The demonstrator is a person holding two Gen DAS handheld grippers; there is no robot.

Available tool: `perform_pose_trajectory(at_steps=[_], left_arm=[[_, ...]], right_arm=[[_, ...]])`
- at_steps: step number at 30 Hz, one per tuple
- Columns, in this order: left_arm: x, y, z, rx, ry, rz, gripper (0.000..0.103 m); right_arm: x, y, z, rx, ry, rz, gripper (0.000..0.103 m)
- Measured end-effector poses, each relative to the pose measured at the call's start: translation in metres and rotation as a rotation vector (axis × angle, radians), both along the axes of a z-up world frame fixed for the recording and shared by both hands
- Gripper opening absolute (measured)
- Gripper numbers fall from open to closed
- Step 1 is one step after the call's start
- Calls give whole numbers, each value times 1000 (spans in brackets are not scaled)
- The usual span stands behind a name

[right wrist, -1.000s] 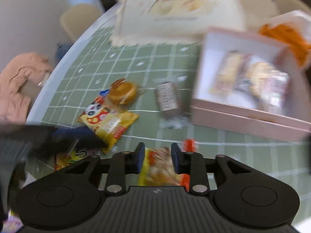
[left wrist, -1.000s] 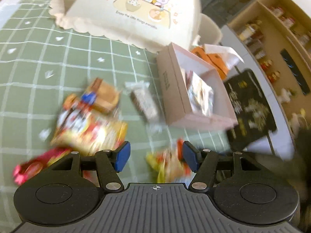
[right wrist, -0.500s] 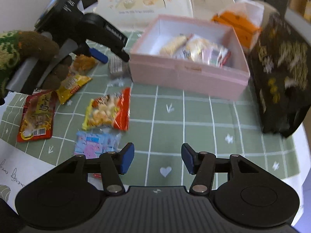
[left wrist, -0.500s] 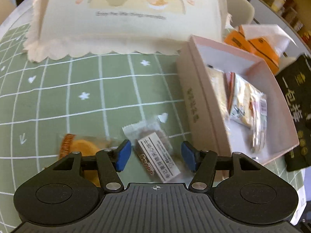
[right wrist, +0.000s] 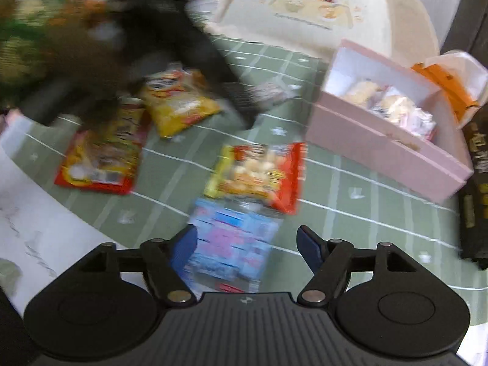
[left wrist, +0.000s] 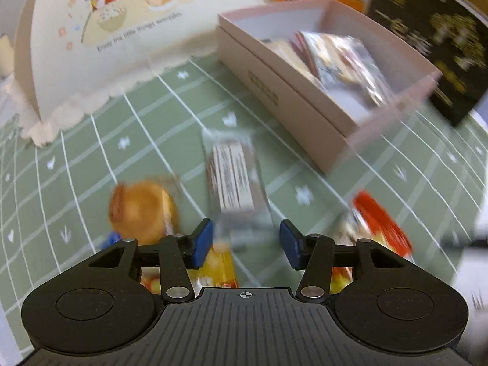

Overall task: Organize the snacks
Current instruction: 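Grasp the brown biscuit packet with the left gripper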

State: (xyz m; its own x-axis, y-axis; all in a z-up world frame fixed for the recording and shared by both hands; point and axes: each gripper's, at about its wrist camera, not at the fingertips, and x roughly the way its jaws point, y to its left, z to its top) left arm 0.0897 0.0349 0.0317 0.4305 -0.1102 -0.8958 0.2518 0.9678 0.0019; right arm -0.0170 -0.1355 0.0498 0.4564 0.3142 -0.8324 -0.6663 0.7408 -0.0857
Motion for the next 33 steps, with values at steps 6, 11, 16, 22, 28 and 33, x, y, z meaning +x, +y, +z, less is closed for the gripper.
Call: perform_pose_trajectory(at_steps=[6, 11, 16, 22, 28, 33], left_arm=[[-14, 2, 0, -65, -20, 33, 53], [-17, 7, 4, -130, -22, 121, 40], [-24, 13, 11, -166, -27, 157, 40], [8, 19, 8, -221, -62, 282, 40], [38, 0, 0, -127, -67, 255, 46], [16, -15, -2, -66, -75, 119, 46]], right_arm=[[51, -32, 18, 73, 33, -182, 72], [119, -22, 21, 167, 88, -257, 58], [152, -10, 8, 244, 166, -278, 54], [103, -26, 11, 224, 128, -207, 63], [66, -30, 15, 73, -59, -113, 65], [104, -28, 16, 105, -24, -170, 65]])
